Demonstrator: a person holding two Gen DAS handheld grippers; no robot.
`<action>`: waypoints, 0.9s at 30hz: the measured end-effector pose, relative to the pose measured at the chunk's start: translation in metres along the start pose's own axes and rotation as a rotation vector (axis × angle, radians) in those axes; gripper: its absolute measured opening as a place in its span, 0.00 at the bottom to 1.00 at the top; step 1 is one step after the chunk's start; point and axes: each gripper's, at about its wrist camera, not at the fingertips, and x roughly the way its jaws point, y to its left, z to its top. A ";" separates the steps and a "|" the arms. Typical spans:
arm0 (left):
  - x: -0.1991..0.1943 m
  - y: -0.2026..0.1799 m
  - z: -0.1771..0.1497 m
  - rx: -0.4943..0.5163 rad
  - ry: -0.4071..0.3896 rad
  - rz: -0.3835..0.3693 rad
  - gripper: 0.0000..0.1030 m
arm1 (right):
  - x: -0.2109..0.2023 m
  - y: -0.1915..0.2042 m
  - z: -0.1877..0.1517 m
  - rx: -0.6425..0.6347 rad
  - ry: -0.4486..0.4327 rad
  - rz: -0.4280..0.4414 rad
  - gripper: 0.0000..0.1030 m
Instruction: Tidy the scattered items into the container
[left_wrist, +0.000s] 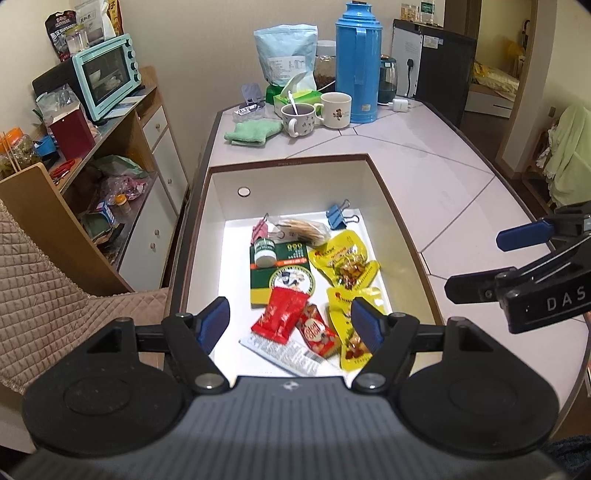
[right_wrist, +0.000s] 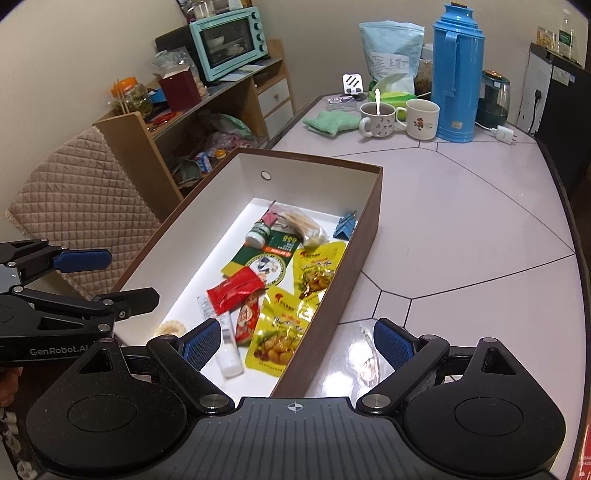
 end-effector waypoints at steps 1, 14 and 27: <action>-0.002 -0.002 -0.002 -0.001 0.003 0.002 0.68 | -0.001 0.001 -0.002 -0.003 0.001 0.004 0.90; -0.012 -0.021 -0.036 -0.029 0.067 0.038 0.72 | -0.014 0.000 -0.034 -0.050 0.035 0.031 0.90; -0.023 -0.039 -0.062 -0.049 0.107 0.066 0.72 | -0.027 0.000 -0.061 -0.104 0.053 0.067 0.90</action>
